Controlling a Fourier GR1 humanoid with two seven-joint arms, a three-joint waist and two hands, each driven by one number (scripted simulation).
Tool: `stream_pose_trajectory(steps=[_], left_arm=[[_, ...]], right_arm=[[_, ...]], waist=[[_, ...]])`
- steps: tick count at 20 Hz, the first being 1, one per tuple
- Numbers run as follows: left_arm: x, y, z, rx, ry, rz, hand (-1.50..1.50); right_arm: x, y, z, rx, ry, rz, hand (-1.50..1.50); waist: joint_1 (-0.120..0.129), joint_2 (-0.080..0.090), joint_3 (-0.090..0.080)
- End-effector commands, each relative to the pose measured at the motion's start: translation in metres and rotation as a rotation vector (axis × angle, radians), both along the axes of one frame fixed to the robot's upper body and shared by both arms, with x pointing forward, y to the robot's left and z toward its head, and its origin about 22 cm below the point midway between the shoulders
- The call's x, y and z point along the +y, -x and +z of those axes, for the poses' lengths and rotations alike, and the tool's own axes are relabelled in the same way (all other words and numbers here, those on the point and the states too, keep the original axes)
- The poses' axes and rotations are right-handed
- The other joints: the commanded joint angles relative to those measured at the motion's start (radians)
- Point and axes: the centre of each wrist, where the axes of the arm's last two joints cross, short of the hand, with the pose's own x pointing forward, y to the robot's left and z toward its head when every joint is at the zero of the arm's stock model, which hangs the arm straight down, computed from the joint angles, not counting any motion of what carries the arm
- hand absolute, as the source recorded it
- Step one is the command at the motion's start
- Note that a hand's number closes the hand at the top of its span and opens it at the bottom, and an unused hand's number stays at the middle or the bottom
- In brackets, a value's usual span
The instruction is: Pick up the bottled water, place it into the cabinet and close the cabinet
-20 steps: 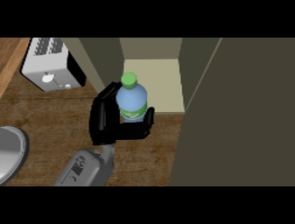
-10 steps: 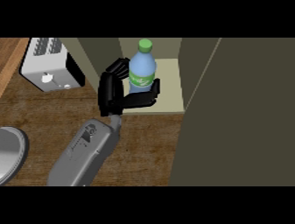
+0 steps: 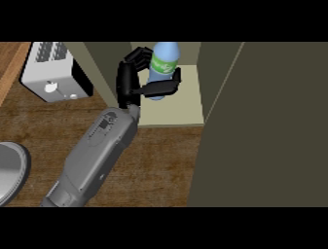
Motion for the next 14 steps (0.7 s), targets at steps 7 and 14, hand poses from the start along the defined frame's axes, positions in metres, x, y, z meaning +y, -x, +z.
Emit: stream_pose_trajectory(steps=[7,14], left_arm=[[0.021,-0.037,-0.005,0.035,-0.155,0.109,1.5],[0.009,-0.032,-0.033,0.099,-0.232,0.186,1.5]], right_arm=[[-0.003,0.012,0.013,-0.046,-0.022,0.026,-1.5],[-0.002,0.008,0.013,-0.035,-0.027,0.036,-1.5]], waist=[[-0.012,0.005,0.0],[-0.025,0.01,-0.001]])
